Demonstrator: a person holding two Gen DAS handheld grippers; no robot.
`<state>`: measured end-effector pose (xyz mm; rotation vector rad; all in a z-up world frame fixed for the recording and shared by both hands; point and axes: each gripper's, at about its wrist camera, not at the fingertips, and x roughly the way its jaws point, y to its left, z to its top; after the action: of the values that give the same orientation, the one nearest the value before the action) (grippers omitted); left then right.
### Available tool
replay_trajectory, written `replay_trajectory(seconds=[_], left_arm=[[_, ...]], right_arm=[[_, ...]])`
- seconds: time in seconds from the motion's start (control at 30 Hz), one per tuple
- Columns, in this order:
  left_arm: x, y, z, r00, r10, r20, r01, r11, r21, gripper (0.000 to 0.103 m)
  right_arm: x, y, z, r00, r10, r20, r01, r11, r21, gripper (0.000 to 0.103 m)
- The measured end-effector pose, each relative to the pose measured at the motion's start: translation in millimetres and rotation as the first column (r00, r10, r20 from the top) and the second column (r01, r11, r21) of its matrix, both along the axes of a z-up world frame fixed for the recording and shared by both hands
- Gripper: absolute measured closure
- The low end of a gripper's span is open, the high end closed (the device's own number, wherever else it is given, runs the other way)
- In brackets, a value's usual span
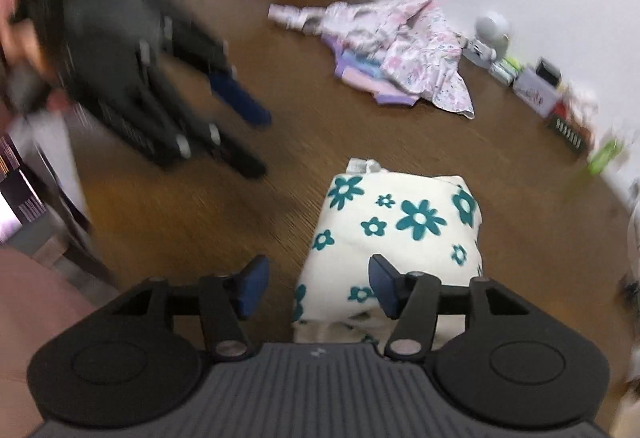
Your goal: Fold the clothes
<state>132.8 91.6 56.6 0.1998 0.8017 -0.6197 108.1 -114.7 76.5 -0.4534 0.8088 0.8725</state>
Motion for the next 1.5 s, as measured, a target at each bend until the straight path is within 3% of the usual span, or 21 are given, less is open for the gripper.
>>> replay_trajectory(seconds=[0.07, 0.13, 0.23, 0.27, 0.4, 0.53, 0.63, 0.7, 0.83, 0.9, 0.93, 1.0, 1.07, 1.2, 1.33, 1.4, 1.5], left_arm=[[4.0, -17.5, 3.1, 0.999, -0.037, 0.008, 0.037, 0.999, -0.002, 0.058], [7.0, -37.9, 4.5, 0.997, -0.076, 0.023, 0.076, 0.997, 0.012, 0.058], [13.5, -66.2, 3.4, 0.993, -0.115, 0.03, 0.113, 0.993, 0.042, 0.06], [16.6, -71.2, -0.1, 0.993, -0.118, 0.017, 0.117, 0.992, 0.056, 0.06], [25.3, -80.6, -29.4, 0.99, -0.121, -0.077, 0.129, 0.984, 0.12, 0.063], [31.8, -79.7, -41.7, 0.986, -0.097, -0.132, 0.109, 0.99, 0.085, 0.059], [31.6, -81.4, -37.6, 0.987, -0.093, -0.128, 0.106, 0.989, 0.101, 0.058], [30.3, -82.1, -33.1, 0.989, -0.088, -0.118, 0.102, 0.989, 0.112, 0.058], [26.8, -85.1, -30.9, 0.991, -0.078, -0.108, 0.092, 0.988, 0.127, 0.058], [26.5, -85.9, -32.2, 0.991, -0.071, -0.112, 0.085, 0.988, 0.131, 0.058], [25.9, -85.2, -33.3, 0.992, -0.065, -0.113, 0.079, 0.988, 0.13, 0.058], [25.4, -82.8, -34.8, 0.993, -0.05, -0.11, 0.064, 0.99, 0.127, 0.058], [26.7, -81.7, -35.7, 0.992, -0.045, -0.115, 0.058, 0.991, 0.12, 0.057], [26.6, -81.0, -32.9, 0.992, -0.045, -0.117, 0.058, 0.992, 0.113, 0.055], [19.5, -73.5, -13.3, 0.997, -0.029, -0.065, 0.034, 0.997, 0.076, 0.056], [17.2, -68.8, -4.5, 0.999, -0.021, -0.041, 0.023, 0.998, 0.055, 0.055], [16.6, -66.6, -2.2, 0.999, -0.014, -0.031, 0.015, 0.999, 0.05, 0.054]], right_arm=[[11.5, -24.3, 11.4, 0.998, -0.055, 0.012, 0.054, 0.997, 0.058, 0.047], [26.2, -41.1, 7.8, 0.988, -0.139, 0.069, 0.137, 0.99, 0.041, 0.047], [49.7, -54.4, -9.4, 0.982, -0.186, 0.023, 0.184, 0.981, 0.066, 0.063], [53.8, -55.1, -15.7, 0.984, -0.179, -0.002, 0.179, 0.981, 0.081, 0.068], [54.6, -48.5, -41.5, 0.991, -0.122, -0.05, 0.126, 0.989, 0.081, 0.068], [34.5, -42.0, -64.0, 0.996, -0.081, 0.049, 0.079, 0.996, 0.034, 0.063], [35.6, -44.3, -56.4, 0.997, -0.067, 0.035, 0.066, 0.997, 0.039, 0.063], [43.1, -48.7, -38.2, 0.998, -0.054, 0.019, 0.052, 0.995, 0.09, 0.064], [64.9, -42.0, -8.9, 0.994, -0.064, 0.088, 0.049, 0.985, 0.165, 0.064], [84.1, -26.9, -17.7, 0.998, -0.055, 0.035, 0.05, 0.99, 0.133, 0.084], [91.4, -19.6, -28.3, 0.999, -0.052, -0.001, 0.052, 0.994, 0.096, 0.086], [101.0, -8.7, -50.2, 0.998, -0.052, -0.043, 0.053, 0.998, 0.031, 0.087], [101.8, -5.1, -58.2, 0.998, -0.055, -0.036, 0.056, 0.998, 0.023, 0.087], [95.3, -6.0, -52.1, 0.998, -0.066, -0.024, 0.066, 0.997, 0.025, 0.086], [86.4, -33.6, -20.3, 0.995, -0.096, -0.021, 0.098, 0.987, 0.129, 0.082], [75.0, -43.0, -14.3, 0.996, -0.089, -0.002, 0.089, 0.988, 0.127, 0.074], [65.6, -46.1, -27.7, 0.996, -0.084, -0.026, 0.086, 0.993, 0.082, 0.072]])
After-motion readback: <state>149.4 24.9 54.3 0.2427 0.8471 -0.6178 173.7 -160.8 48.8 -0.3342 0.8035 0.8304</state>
